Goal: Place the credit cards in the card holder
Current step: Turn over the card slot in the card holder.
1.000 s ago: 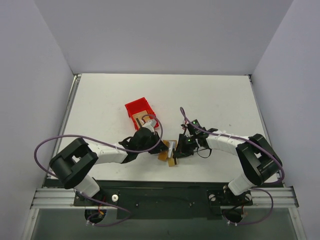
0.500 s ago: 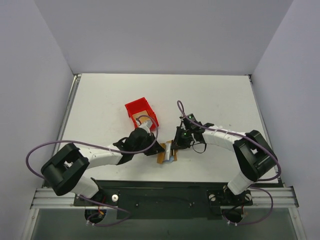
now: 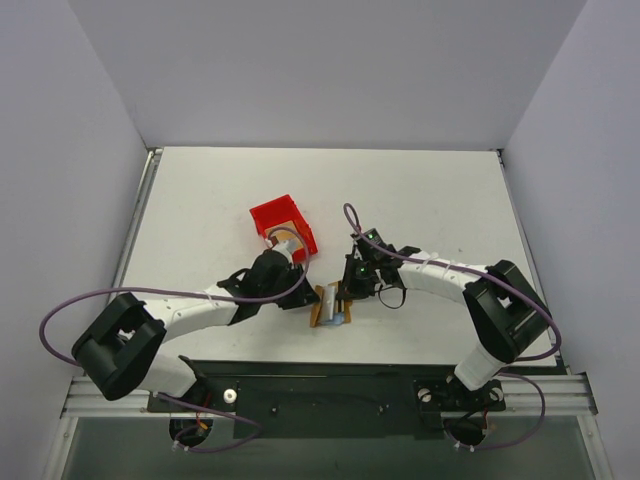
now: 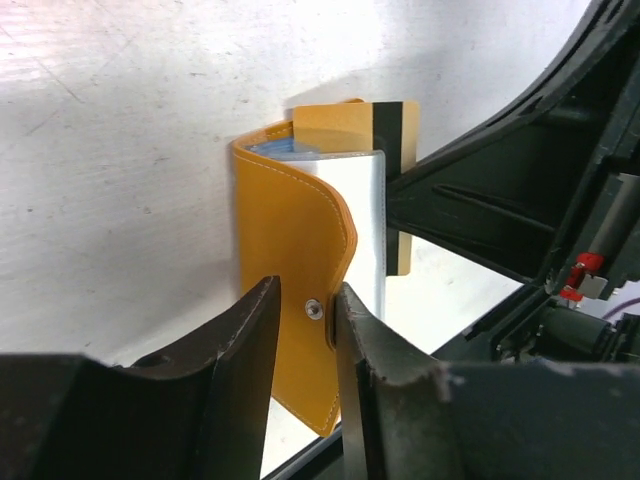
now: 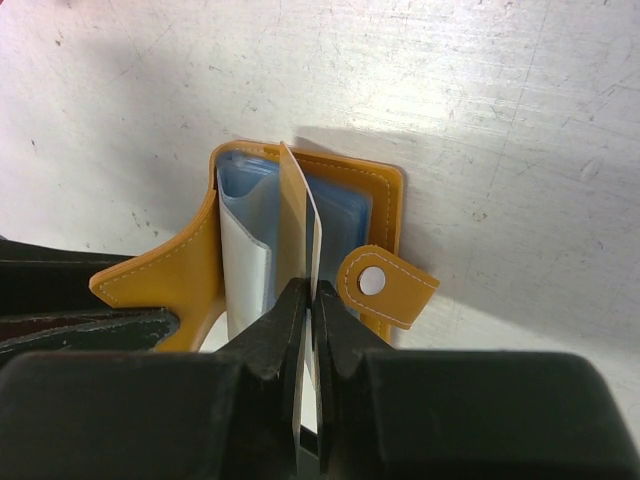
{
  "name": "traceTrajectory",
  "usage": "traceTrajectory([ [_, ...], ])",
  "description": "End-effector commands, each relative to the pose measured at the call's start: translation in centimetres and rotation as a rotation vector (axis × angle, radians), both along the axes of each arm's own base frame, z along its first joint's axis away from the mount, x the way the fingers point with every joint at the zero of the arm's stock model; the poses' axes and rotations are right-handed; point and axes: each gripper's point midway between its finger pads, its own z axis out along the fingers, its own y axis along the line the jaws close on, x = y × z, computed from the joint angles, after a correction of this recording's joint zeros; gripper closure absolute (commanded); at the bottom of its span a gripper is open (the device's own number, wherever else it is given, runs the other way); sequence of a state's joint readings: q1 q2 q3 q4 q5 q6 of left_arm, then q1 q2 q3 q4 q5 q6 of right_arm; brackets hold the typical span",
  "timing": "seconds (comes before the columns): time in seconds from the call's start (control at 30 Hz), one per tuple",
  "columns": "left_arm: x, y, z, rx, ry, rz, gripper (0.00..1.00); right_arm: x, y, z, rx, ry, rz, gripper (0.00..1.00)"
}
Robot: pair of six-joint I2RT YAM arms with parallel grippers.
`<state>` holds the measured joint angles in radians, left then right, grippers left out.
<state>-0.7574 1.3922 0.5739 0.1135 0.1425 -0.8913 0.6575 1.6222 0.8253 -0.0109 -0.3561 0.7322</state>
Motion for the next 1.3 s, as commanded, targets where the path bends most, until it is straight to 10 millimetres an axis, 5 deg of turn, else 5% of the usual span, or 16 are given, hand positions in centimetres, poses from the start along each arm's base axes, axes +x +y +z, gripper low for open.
traceTrajectory([
  [0.0,-1.7,5.3,-3.9,0.309,0.089,0.013,0.61,-1.6,-2.4,-2.4,-0.150,0.051,0.005,1.00],
  [0.3,-0.3,10.6,-2.0,0.576,0.017,0.126,0.57,-1.7,-2.6,-2.5,-0.160,0.046,0.015,1.00],
  [0.6,0.2,13.3,-0.1,0.715,-0.014,0.198,0.55,-1.9,-2.7,-2.6,-0.166,0.048,0.020,1.00],
  [0.73,1.6,11.4,5.9,0.551,-0.167,0.241,0.55,-1.9,-2.8,-2.7,-0.169,0.050,0.021,1.00],
  [0.83,3.0,8.2,11.6,0.331,-0.338,0.206,0.55,-2.0,-2.8,-2.8,-0.167,0.051,0.022,1.00],
  [0.93,2.9,4.8,15.3,0.122,-0.464,0.110,0.59,-2.1,-2.7,-2.8,-0.163,0.053,0.020,1.00],
  [1.27,-0.9,-4.2,13.1,-0.034,-0.480,-0.184,0.76,-2.2,-2.1,-3.0,-0.133,0.071,0.018,1.00],
])
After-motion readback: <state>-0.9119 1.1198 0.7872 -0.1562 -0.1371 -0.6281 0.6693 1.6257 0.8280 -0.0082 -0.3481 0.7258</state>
